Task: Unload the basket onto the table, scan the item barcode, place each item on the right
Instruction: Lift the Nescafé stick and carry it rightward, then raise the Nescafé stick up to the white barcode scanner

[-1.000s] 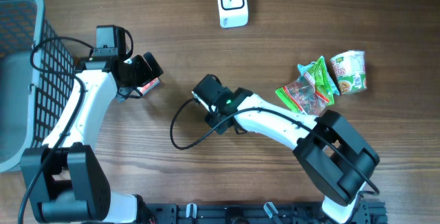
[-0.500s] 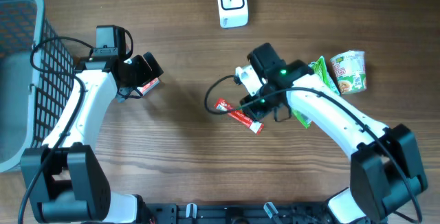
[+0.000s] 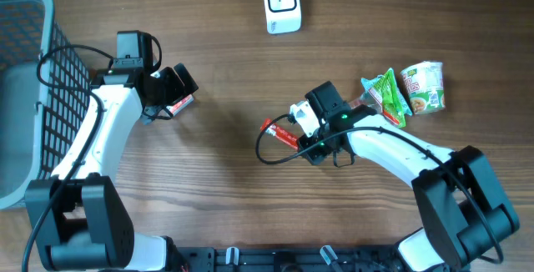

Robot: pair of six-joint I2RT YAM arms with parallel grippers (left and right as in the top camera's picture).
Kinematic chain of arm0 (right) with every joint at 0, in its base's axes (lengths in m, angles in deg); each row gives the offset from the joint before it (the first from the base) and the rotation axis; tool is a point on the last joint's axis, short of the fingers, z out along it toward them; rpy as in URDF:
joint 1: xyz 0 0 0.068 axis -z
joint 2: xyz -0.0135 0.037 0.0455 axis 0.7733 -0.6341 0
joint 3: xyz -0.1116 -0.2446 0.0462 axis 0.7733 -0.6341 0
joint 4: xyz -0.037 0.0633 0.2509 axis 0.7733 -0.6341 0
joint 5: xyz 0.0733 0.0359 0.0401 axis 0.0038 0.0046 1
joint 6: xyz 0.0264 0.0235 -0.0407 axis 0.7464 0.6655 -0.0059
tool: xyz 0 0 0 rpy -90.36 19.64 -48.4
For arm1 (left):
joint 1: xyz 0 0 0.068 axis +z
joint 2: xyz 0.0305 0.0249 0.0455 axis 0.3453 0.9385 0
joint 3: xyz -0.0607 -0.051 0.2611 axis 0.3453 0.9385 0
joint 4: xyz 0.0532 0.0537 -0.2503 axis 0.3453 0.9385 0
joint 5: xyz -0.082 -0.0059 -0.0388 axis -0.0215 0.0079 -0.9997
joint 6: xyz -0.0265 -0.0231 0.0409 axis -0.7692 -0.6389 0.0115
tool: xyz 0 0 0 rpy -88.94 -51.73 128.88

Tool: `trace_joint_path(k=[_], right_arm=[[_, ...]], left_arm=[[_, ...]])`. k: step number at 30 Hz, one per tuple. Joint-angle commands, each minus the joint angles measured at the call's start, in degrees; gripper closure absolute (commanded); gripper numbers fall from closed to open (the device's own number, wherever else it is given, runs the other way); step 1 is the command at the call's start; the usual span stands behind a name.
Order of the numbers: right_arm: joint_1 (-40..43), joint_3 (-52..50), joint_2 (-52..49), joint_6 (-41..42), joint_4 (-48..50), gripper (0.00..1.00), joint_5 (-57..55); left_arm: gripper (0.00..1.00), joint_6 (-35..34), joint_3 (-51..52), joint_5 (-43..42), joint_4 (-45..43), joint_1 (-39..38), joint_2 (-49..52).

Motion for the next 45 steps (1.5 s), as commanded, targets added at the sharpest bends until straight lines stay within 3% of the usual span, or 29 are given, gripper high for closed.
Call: trace_joint_path(k=[1,4,7,14,19,24,29,38,42,45], right_arm=[[-0.02,-3.45,-0.46,0.61,1.53,0.68,-3.45],[-0.02,-5.7,-0.46,0.66,3.98,0.72,-4.02],[-0.02,-5.86,-0.42,0.61,4.24,0.96,-3.98],[-0.02,1.46,3.54,2.12,-3.1,0.96,-2.73],[-0.02,6.38,13.86,1.7,-10.27,0.96,2.84],[0.15,6.49,24.81,1.6,-12.7,0.95,12.22],[0.15,6.95,31.93,-4.17,-15.32,0.96,26.23],[0.13,13.33,36.0,-7.17,-21.35,0.96,26.82],[0.15,14.23,32.54,-2.01,-19.74,0.96,19.45],[0.15,20.65,27.28,2.03,-22.43,0.96,13.35]], left_arm=[[0.0,0.07,-0.85,0.11,-0.15,0.15,-1.05],[0.0,0.07,-0.85,0.11,-0.15,0.15,-1.05],[0.0,0.07,-0.85,0.11,-0.15,0.15,-1.05],[0.0,0.07,-0.85,0.15,-0.68,0.15,-1.05],[0.0,0.09,-2.29,0.09,-2.54,0.2,-1.27],[0.0,0.07,-6.19,0.09,-2.51,3.04,-1.29],[0.0,0.09,-6.75,0.13,-3.06,7.93,-1.27],[0.0,0.07,-6.73,0.13,-2.97,12.41,-1.27],[0.0,0.07,-6.75,0.13,-2.99,12.41,-1.27],[0.0,0.07,-6.73,0.13,-2.99,12.41,-1.27]])
